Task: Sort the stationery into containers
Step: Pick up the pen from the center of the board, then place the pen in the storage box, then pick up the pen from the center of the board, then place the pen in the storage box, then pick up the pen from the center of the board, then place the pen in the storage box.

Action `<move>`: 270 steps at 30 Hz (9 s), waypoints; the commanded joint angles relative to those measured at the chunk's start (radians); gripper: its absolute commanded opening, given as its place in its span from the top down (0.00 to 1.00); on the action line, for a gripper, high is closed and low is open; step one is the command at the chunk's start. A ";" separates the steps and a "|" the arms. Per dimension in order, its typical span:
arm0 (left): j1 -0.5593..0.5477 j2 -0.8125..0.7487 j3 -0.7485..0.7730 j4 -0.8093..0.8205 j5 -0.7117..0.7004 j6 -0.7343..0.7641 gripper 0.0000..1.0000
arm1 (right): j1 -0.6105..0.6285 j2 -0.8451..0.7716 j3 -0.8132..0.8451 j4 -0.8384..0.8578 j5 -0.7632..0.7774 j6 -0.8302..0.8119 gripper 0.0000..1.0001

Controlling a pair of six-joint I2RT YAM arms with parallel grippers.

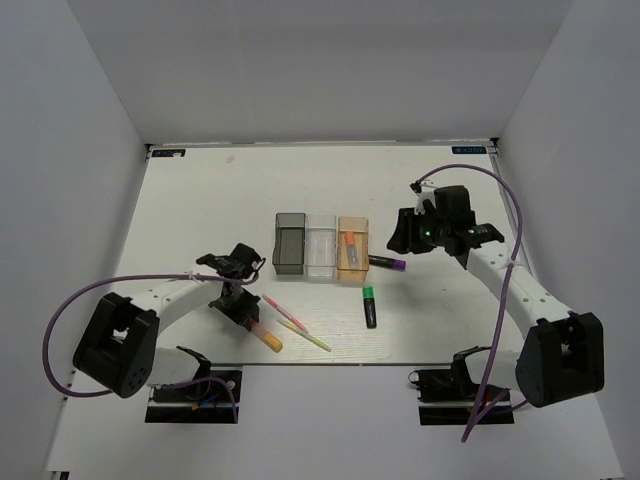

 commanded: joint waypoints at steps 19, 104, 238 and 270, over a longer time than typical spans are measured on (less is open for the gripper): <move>-0.158 0.281 0.818 0.060 0.008 0.527 1.00 | -0.075 -0.030 0.016 -0.150 -0.110 -0.222 1.00; -0.374 -0.331 0.198 0.010 -0.113 0.841 0.29 | -0.033 0.220 0.306 -0.478 -0.247 -0.924 1.00; -0.290 -0.338 0.003 0.073 -0.117 0.495 0.33 | 0.569 0.230 0.261 0.045 0.176 -0.083 1.00; -0.285 -0.151 -0.015 0.240 -0.145 0.262 0.40 | 0.492 0.642 0.519 0.201 0.464 0.018 0.48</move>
